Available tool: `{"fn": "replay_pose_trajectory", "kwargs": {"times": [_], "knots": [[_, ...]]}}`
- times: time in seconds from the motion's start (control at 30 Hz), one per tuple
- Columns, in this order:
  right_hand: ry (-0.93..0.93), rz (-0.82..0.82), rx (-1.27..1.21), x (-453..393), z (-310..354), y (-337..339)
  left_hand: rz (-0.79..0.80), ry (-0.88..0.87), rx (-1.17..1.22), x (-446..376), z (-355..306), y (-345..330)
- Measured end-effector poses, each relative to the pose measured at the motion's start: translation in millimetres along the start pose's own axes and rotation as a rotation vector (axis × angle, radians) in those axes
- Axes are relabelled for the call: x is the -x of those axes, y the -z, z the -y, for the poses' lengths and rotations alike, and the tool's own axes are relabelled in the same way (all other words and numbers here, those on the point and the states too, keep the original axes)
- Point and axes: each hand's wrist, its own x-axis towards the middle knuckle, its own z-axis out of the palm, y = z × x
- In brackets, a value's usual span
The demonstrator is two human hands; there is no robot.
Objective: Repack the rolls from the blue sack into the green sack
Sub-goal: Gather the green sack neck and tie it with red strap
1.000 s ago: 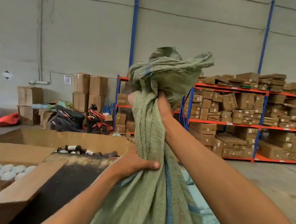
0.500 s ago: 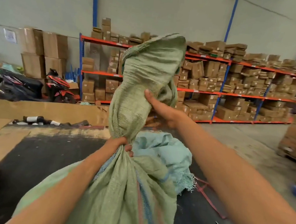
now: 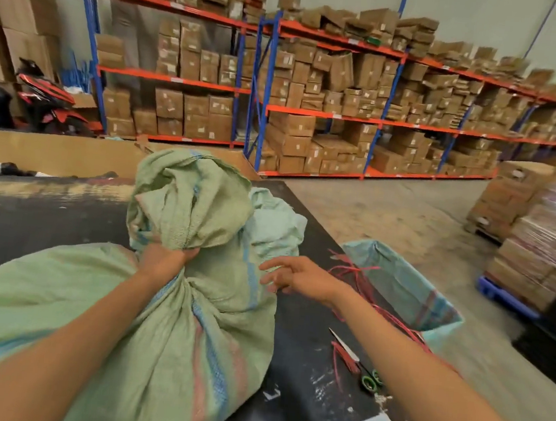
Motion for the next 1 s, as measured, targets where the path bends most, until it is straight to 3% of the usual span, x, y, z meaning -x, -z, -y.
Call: {"fn": "replay_pose_trajectory", "kwargs": {"times": [0.1,0.2,0.27,0.43,0.53,0.63,0.8,1.0], "knots": [[-0.052,-0.306,-0.090,10.5,-43.7,38.9,-0.019,-0.045,-0.108,-1.8,8.7,-10.7],[-0.166,-0.522,0.097,12.2,-97.7,68.4,0.015,-0.096,-0.095,4.5,13.3,-19.0],[-0.243,-0.506,0.296,16.4,-127.2,77.1,0.025,-0.099,-0.148,10.8,14.6,-23.9],[-0.324,-0.244,0.613,15.1,-175.1,71.6,0.016,-0.026,-0.122,12.0,20.6,-26.5],[-0.360,-0.271,0.757,5.3,-197.5,62.2,0.006,-0.022,-0.104,10.3,24.9,-26.9],[-0.377,-0.418,0.858,4.6,-207.2,51.9,-0.015,-0.030,-0.104,10.8,26.4,-29.5],[-0.361,-0.592,0.825,2.1,-216.3,43.7,-0.063,-0.083,-0.127,16.1,22.0,-38.3],[-0.032,-0.628,0.316,1.9,-172.9,66.9,-0.070,-0.038,-0.069,14.3,26.2,-35.4]]}}
